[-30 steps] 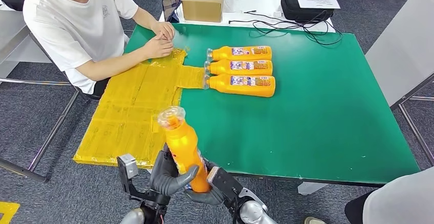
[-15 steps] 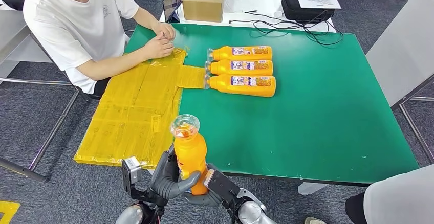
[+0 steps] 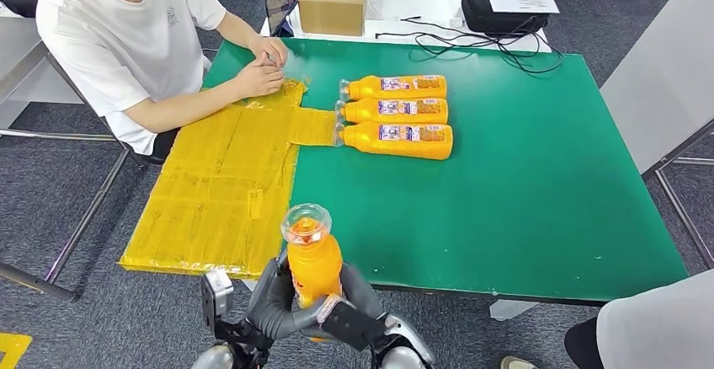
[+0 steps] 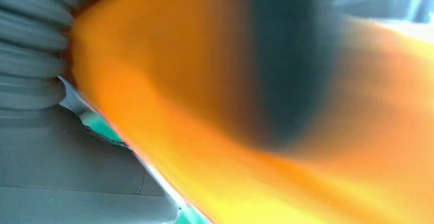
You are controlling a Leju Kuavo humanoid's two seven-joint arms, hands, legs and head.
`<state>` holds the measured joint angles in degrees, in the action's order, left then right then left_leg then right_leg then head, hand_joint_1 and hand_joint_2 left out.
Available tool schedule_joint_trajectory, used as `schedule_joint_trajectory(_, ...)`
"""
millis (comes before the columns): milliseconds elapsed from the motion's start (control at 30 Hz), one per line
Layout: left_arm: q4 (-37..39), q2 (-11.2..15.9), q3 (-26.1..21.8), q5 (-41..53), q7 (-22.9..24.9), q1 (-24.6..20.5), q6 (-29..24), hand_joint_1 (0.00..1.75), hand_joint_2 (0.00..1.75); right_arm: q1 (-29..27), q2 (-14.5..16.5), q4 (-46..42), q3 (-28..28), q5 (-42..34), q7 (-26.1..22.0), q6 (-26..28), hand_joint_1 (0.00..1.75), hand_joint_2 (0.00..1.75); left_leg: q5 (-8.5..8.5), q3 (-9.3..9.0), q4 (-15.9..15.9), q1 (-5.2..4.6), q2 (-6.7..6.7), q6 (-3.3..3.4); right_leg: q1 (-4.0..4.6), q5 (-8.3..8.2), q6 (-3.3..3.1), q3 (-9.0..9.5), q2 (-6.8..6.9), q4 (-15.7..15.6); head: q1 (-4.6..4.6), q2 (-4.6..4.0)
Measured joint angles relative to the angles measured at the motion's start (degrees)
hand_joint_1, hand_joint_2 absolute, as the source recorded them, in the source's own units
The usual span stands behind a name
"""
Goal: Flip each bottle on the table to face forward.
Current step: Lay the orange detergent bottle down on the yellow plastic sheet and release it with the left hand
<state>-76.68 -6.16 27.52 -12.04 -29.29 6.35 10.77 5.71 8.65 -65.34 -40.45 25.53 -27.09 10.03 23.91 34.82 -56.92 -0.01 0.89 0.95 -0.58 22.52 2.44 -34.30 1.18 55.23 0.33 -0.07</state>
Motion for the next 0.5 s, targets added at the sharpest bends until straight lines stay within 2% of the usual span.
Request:
schedule_joint_trajectory(233, -3.05, -0.25, -0.38, 2.07, 0.99, 0.48, -2.75, 1.75, 1.75, -3.05, 1.74, -4.99, 1.93, -0.39, -5.29, 15.17, 0.00, 0.00, -0.02, 0.05, 0.01, 0.04, -0.11, -0.01, 0.02, 0.03, -0.02, 0.05, 0.08, 0.00, 0.03, 0.00)
schedule_joint_trajectory(367, -3.50, -1.07, -0.77, 2.56, 2.17, -1.00, -3.45, 1.75, 1.75, -3.59, 2.35, -5.99, 4.11, -6.22, -7.61, 17.05, 0.00, 0.00, -0.02, 0.01, 0.00, 0.01, -0.13, 0.00, 0.00, -0.01, -0.01, 0.12, 0.08, 0.00, 0.05, 0.00)
schedule_joint_trajectory(500, -3.56, -1.56, -0.92, 2.57, 2.43, -1.60, -3.47, 1.75, 1.75, -3.88, 2.68, -6.01, 5.21, -7.34, -8.08, 17.05, 0.00, 0.00, -0.03, 0.00, 0.00, 0.02, -0.13, -0.01, 0.01, -0.02, 0.00, 0.12, 0.09, 0.00, 0.03, 0.00)
